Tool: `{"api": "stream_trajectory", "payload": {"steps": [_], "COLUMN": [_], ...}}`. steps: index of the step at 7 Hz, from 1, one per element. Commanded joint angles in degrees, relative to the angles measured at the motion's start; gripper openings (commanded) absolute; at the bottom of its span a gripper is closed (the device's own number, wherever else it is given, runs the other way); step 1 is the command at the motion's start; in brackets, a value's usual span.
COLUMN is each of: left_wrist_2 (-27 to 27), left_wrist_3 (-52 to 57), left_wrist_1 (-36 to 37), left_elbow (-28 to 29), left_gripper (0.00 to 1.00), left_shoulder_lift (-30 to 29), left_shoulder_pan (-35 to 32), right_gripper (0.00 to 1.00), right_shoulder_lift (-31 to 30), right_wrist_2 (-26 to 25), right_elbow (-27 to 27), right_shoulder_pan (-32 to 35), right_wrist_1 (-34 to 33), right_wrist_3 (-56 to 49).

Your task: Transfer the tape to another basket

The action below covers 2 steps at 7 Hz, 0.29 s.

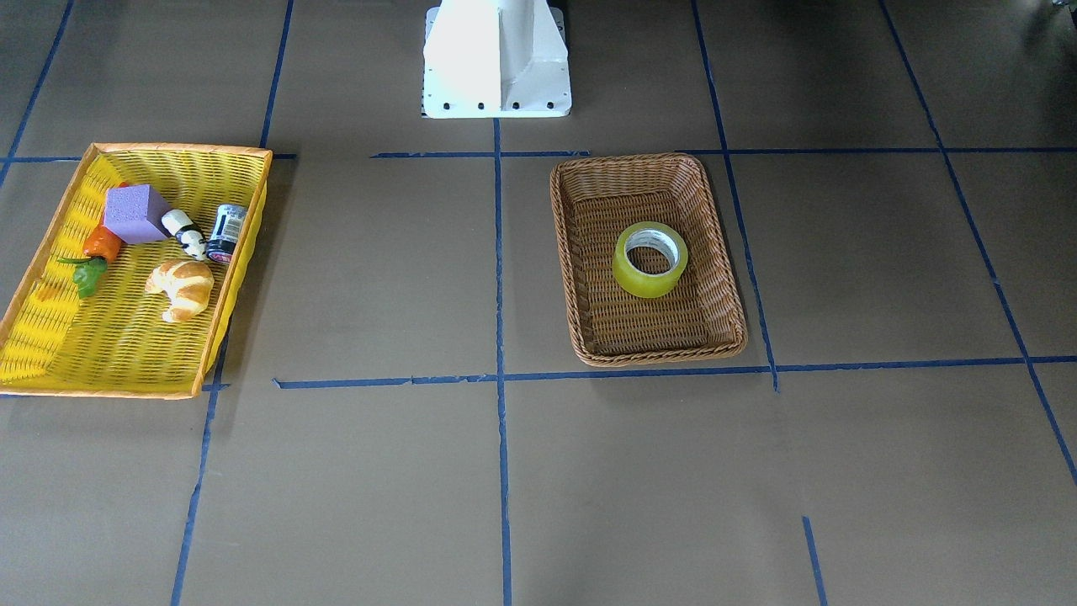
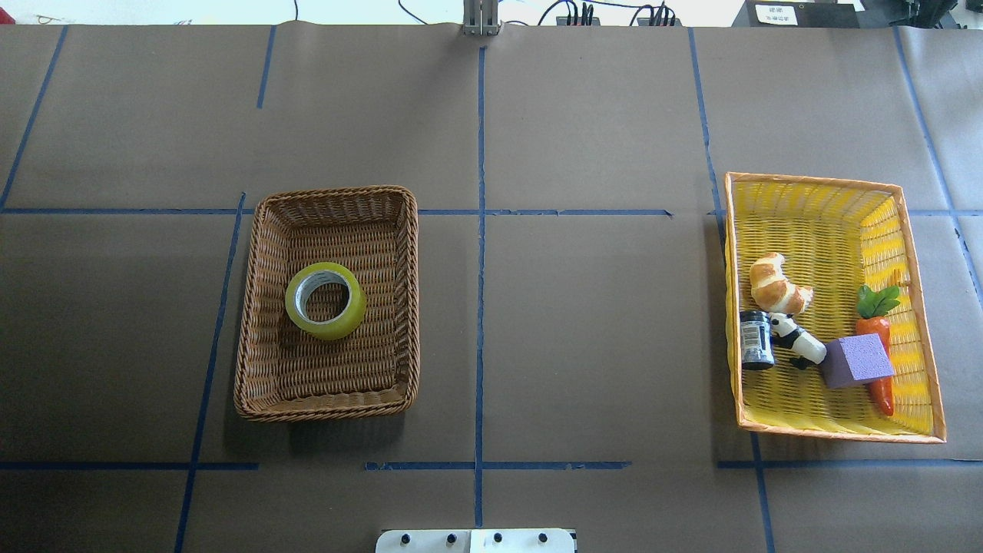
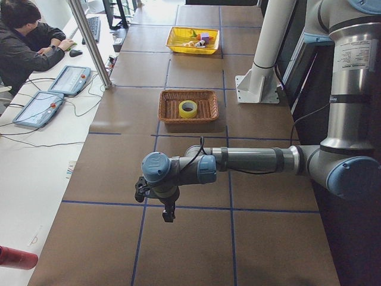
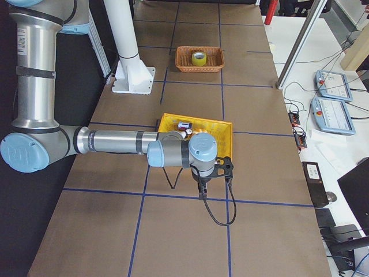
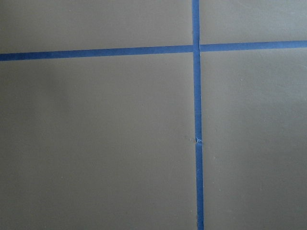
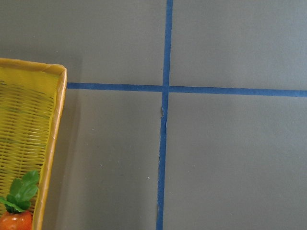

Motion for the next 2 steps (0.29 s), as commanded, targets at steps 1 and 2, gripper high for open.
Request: {"api": "stream_trajectory", "payload": {"steps": [1, 2], "left_wrist_2": [0.0, 0.0], "left_wrist_3": [-0.1, -0.4], "left_wrist_1": [0.0, 0.0], "left_elbow": [0.0, -0.1], "left_gripper": [1.00, 1.00], "left_shoulder_lift": [-0.2, -0.3], "left_shoulder_pan": [0.0, 0.0], "right_gripper": [1.00, 1.00], "right_shoulder_lift": [0.0, 0.1], "right_wrist_2": [0.3, 2.0], "right_elbow": [0.1, 0.1], "right_shoulder_pan": [0.1, 0.9], "right_wrist_1": [0.1, 0.2], "right_wrist_3": [0.0, 0.0]}}
